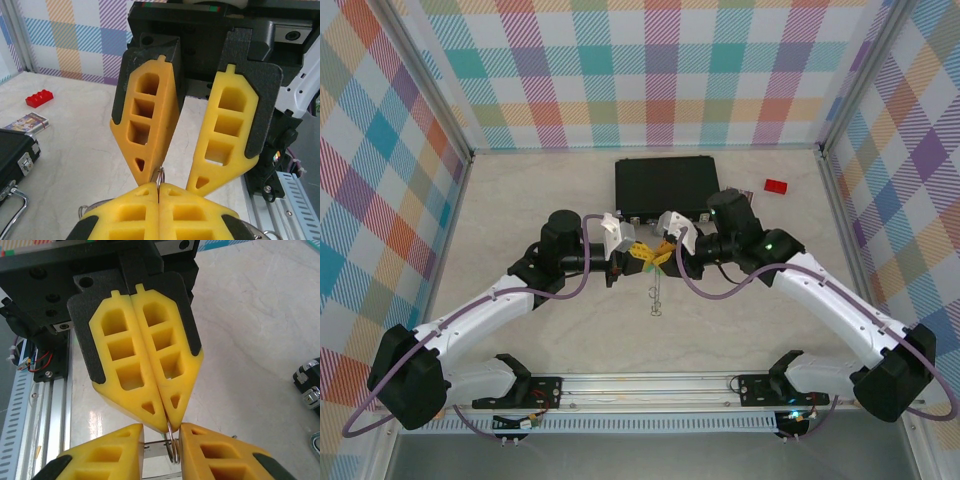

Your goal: Put the keys on the keyring

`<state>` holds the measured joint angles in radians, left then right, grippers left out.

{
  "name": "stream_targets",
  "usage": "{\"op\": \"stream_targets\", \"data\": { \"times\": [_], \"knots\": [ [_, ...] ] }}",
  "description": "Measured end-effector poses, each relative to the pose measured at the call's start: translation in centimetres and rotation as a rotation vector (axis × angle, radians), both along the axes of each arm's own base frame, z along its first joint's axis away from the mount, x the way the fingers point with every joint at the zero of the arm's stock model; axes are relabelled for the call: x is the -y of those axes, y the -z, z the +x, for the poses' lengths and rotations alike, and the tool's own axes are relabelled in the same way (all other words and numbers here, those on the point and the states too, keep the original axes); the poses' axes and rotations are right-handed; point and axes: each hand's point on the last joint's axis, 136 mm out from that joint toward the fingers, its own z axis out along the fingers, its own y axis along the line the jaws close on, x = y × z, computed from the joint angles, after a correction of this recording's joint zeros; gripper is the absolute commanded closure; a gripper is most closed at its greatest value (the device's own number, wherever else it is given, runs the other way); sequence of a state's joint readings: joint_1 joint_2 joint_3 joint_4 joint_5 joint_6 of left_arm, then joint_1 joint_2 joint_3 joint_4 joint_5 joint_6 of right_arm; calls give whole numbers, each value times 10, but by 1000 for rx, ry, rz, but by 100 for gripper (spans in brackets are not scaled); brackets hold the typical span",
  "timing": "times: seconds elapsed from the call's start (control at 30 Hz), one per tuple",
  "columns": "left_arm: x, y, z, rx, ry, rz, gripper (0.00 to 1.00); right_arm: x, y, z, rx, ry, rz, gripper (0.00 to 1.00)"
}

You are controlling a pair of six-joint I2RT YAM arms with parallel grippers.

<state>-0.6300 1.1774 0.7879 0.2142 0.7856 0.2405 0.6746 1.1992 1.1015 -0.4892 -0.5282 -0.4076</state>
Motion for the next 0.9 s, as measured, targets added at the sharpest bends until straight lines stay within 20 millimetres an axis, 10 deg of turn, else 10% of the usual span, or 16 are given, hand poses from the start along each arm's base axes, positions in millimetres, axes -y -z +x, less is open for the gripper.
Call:
{"op": "stream_targets", "data": {
  "times": [0.4,0.57,0.9],
  "knots": [
    [0,3,-3,-15,15,2,100,3,3,-1,-14,0,-12,100],
    [0,0,-2,-25,1,-16,86,3,0,-1,10,6,7,100],
    [-18,-36,6,39,-152,-209,75,3,-11,0,93,58,158,100]
  ]
}}
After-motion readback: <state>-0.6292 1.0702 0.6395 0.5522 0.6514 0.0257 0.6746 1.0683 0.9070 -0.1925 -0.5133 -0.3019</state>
